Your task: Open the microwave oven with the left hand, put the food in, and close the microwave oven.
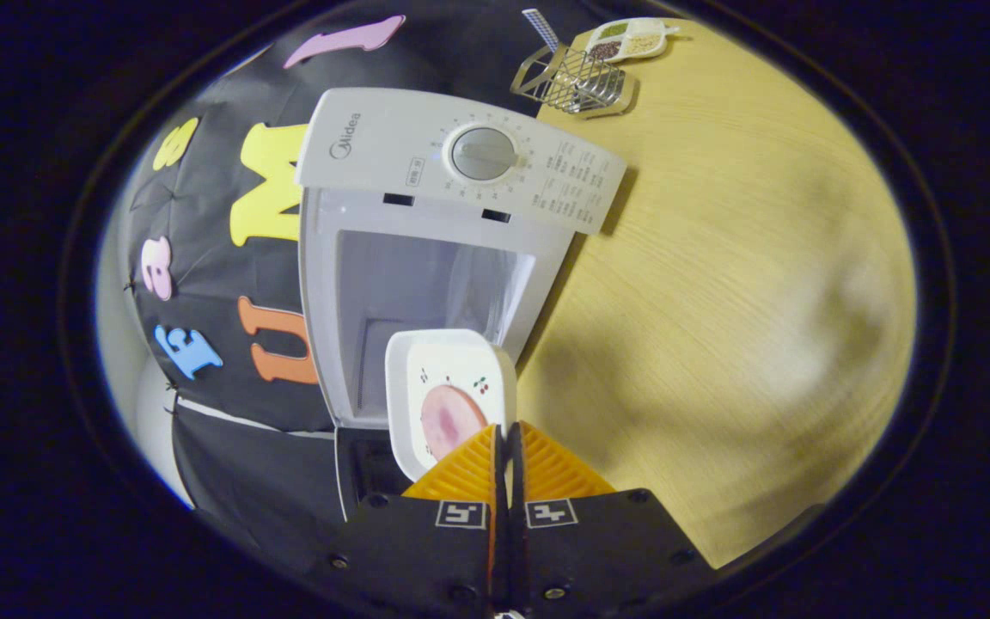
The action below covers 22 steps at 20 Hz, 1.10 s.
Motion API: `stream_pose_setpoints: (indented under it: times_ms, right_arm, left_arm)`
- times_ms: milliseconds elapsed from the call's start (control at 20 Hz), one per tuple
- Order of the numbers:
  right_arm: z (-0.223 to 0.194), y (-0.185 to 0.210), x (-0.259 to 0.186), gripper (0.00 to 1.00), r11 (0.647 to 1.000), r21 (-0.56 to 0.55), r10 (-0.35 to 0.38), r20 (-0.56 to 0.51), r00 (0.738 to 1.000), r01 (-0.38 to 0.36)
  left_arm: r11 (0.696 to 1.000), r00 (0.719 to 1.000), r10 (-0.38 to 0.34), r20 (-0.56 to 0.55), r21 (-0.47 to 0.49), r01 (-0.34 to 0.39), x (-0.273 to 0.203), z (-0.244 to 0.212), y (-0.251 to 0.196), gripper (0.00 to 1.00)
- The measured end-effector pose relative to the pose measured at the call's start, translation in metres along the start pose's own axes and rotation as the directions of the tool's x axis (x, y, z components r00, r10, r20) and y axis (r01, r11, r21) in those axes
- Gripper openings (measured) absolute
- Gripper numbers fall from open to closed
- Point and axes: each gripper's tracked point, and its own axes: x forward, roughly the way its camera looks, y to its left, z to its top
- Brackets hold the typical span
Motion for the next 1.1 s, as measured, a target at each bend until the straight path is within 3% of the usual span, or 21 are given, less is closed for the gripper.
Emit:
stream_pose_setpoints:
  times_ms: [150, 300, 550, 800, 1100]
  right_arm:
    - [0.008, 0.003, 0.032, 0.00, 0.993, 0.121, -0.013, 0.084, 0.996, 0.003]
    - [0.017, 0.009, 0.057, 0.04, 0.983, 0.183, -0.050, 0.198, 0.979, 0.013]
    - [0.020, 0.039, 0.091, 0.06, 0.991, 0.133, -0.010, 0.238, 0.971, -0.023]
    - [0.050, 0.042, 0.116, 0.08, 0.997, 0.082, -0.023, 0.361, 0.932, -0.007]
    - [0.051, 0.030, 0.137, 0.08, 0.996, 0.091, -0.044, 0.344, 0.938, 0.014]
  left_arm:
    - [0.999, 0.999, -0.031, 0.038, -0.005, 0.031, -0.003, 0.005, -0.004, 0.93]
    - [0.999, 0.997, -0.032, 0.068, -0.005, 0.032, -0.002, 0.009, 0.001, 0.93]
    - [0.999, 0.997, -0.039, 0.061, 0.000, 0.039, 0.002, 0.002, 0.005, 0.93]
    - [0.999, 0.998, -0.039, 0.059, 0.029, 0.037, 0.002, 0.002, 0.007, 0.93]
    - [0.998, 0.996, -0.041, 0.076, 0.053, 0.037, 0.008, 0.000, 0.001, 0.93]
